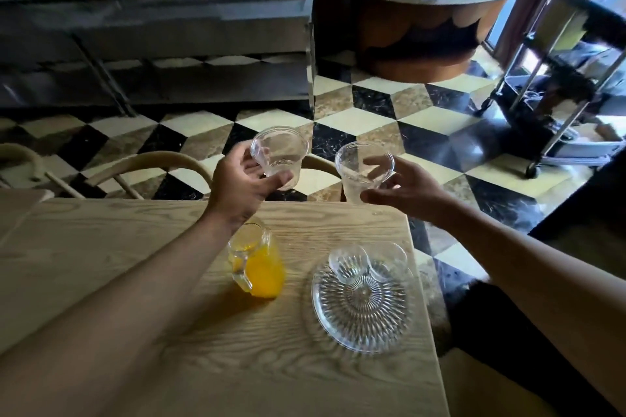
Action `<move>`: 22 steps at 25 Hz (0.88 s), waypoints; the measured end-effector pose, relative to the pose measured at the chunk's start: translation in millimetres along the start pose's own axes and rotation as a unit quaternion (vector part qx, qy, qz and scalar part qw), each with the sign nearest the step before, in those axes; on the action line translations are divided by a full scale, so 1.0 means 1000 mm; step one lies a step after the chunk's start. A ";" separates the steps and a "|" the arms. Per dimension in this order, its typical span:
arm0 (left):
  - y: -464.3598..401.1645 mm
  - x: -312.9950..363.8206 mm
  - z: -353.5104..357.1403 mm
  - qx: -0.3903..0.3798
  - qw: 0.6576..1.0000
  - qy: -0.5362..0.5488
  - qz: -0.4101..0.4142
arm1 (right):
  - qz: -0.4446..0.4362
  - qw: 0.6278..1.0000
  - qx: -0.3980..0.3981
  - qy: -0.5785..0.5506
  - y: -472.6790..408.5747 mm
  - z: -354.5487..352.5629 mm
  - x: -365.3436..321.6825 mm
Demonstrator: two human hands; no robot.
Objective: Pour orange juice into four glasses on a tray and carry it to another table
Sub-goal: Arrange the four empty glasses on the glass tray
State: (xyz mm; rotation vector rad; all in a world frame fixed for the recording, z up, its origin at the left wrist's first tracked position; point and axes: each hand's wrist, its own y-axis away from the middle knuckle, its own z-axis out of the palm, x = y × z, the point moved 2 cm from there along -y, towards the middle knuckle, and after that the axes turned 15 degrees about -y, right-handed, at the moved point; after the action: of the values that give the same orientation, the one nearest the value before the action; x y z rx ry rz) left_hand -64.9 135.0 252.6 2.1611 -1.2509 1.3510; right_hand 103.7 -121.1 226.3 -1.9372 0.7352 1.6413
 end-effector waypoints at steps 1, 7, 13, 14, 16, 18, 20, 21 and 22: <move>0.018 0.004 0.005 0.006 1.000 0.007 -0.010 | -0.006 1.000 0.004 -0.007 0.014 -0.005 -0.002; 0.114 -0.011 0.057 0.006 0.997 0.014 -0.079 | 0.027 1.000 0.013 -0.011 0.088 -0.014 0.044; 0.173 -0.056 0.119 -0.023 0.988 0.019 -0.151 | 0.077 0.996 0.051 -0.006 0.141 0.006 0.122; 0.177 -0.066 0.128 -0.026 0.986 0.023 -0.162 | 0.090 0.994 0.063 -0.001 0.145 0.009 0.134; 0.184 -0.084 0.142 -0.037 0.982 0.024 -0.184 | 0.118 0.990 0.076 -0.006 0.154 0.019 0.157; 0.186 -0.098 0.151 -0.056 0.981 0.022 -0.183 | 0.139 0.987 0.078 -0.005 0.161 0.026 0.176; 0.186 -0.112 0.159 -0.080 0.980 0.018 -0.180 | 0.160 0.984 0.081 0.011 0.165 0.031 0.194; 0.187 -0.118 0.163 -0.087 0.979 0.022 -0.183 | 0.167 0.982 0.084 0.016 0.167 0.033 0.201; 0.188 -0.123 0.165 -0.092 0.977 0.025 -0.189 | 0.171 0.981 0.089 0.019 0.167 0.036 0.208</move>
State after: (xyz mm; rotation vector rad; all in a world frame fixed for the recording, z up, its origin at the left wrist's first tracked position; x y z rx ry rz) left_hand -141.8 -15.2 30.1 2.0850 -0.8491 1.0799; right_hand -9.0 -237.5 11.3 -1.7926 1.2423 1.6658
